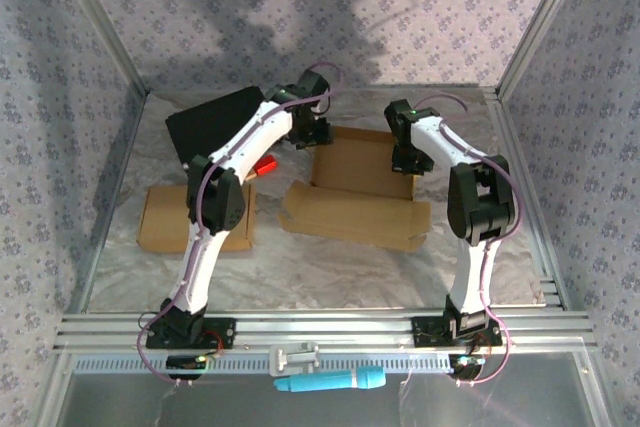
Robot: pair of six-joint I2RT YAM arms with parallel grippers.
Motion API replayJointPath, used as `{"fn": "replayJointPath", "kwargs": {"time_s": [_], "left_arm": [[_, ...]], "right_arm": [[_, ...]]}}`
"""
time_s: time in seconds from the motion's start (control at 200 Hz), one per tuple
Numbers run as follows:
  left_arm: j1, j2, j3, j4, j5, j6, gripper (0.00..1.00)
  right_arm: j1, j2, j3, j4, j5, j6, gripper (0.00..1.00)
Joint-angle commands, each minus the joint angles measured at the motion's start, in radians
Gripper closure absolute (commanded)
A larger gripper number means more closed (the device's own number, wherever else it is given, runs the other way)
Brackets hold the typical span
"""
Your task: Fold the paper box
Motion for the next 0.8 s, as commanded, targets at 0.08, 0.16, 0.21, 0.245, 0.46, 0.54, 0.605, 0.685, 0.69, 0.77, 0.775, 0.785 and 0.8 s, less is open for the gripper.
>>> {"fn": "replayJointPath", "kwargs": {"time_s": [0.08, 0.16, 0.21, 0.245, 0.46, 0.54, 0.605, 0.685, 0.69, 0.77, 0.775, 0.785, 0.8], "left_arm": [[0.033, -0.088, 0.08, -0.077, -0.009, -0.02, 0.54], [0.057, -0.139, 0.064, -0.09, -0.036, -0.014, 0.54], [0.073, -0.176, 0.034, -0.09, -0.051, -0.007, 0.54], [0.084, -0.203, 0.005, -0.088, -0.055, -0.004, 0.54], [0.138, -0.416, -0.332, 0.016, -0.056, -0.01, 0.58], [0.141, -0.486, -0.479, 0.063, -0.042, -0.026, 0.61], [0.14, -0.53, -0.588, 0.115, 0.001, -0.054, 0.63], [0.119, -0.567, -0.695, 0.176, 0.036, -0.092, 0.66], [0.117, -0.568, -0.7, 0.18, 0.037, -0.094, 0.66], [0.082, -0.58, -0.77, 0.238, 0.069, -0.131, 0.67], [0.078, -0.581, -0.773, 0.241, 0.07, -0.133, 0.67], [0.073, -0.582, -0.781, 0.247, 0.073, -0.139, 0.67], [0.067, -0.582, -0.79, 0.257, 0.074, -0.146, 0.67]], "right_arm": [[-0.066, 0.035, -0.001, -0.089, -0.062, 0.119, 1.0], [-0.122, 0.035, -0.032, -0.099, -0.126, 0.201, 1.0], [-0.15, 0.029, -0.049, -0.103, -0.16, 0.236, 1.0], [-0.169, 0.024, -0.06, -0.103, -0.182, 0.257, 1.0], [-0.248, 0.004, -0.097, -0.106, -0.293, 0.355, 1.0], [-0.269, 0.004, -0.12, -0.105, -0.335, 0.403, 1.0], [-0.285, -0.001, -0.147, -0.091, -0.37, 0.446, 1.0], [-0.301, -0.017, -0.187, -0.064, -0.399, 0.5, 1.0], [-0.302, -0.018, -0.19, -0.063, -0.402, 0.505, 1.0], [-0.307, -0.038, -0.238, -0.034, -0.443, 0.589, 1.0], [-0.307, -0.04, -0.241, -0.033, -0.445, 0.594, 1.0], [-0.308, -0.042, -0.246, -0.03, -0.449, 0.605, 1.0], [-0.308, -0.045, -0.254, -0.027, -0.456, 0.618, 1.0]]}}
